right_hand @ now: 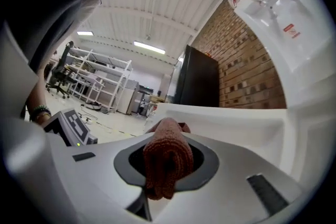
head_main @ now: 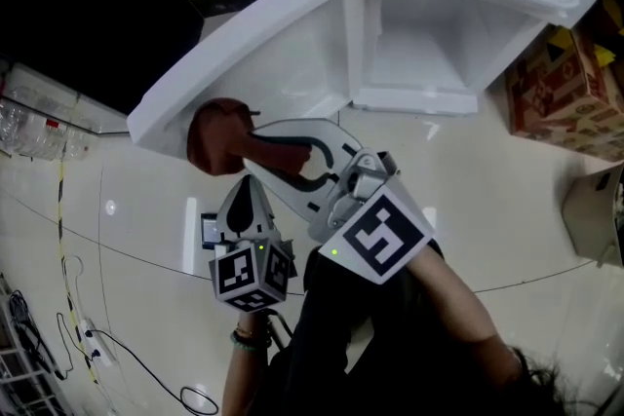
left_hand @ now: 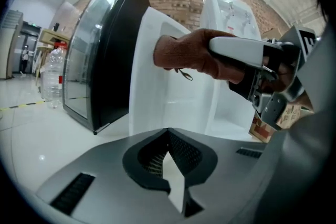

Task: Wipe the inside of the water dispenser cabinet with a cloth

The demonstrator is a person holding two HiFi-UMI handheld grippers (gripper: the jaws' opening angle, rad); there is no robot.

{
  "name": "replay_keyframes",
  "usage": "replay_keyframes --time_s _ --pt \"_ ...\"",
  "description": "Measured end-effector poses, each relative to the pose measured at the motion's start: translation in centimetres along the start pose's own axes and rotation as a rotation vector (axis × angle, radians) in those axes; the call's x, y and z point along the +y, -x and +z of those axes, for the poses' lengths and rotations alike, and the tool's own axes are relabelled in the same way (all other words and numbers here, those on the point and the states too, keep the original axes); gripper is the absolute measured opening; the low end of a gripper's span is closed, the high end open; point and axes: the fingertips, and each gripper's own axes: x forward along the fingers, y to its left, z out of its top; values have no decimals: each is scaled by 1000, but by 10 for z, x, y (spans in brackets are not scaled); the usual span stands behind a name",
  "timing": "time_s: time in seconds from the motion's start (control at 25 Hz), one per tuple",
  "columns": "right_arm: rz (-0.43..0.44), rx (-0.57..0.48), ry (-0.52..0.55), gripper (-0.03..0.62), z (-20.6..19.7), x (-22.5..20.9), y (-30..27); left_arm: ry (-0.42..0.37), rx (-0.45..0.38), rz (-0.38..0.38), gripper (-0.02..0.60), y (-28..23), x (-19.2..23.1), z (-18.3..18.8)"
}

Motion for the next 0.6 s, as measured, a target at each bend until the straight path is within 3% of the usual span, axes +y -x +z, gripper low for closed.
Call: replay_keyframes --time_s 0.12,0.2,0.6 --pt "59 57 29 75 -22 18 -17 15 7 27 3 2 13 -2" --pt "41 94 38 75 -41 10 -20 25 10 34 3 3 15 -1" --pt "-385 273 -19 75 -107 -117 49 14 23 23 3 5 16 -6"
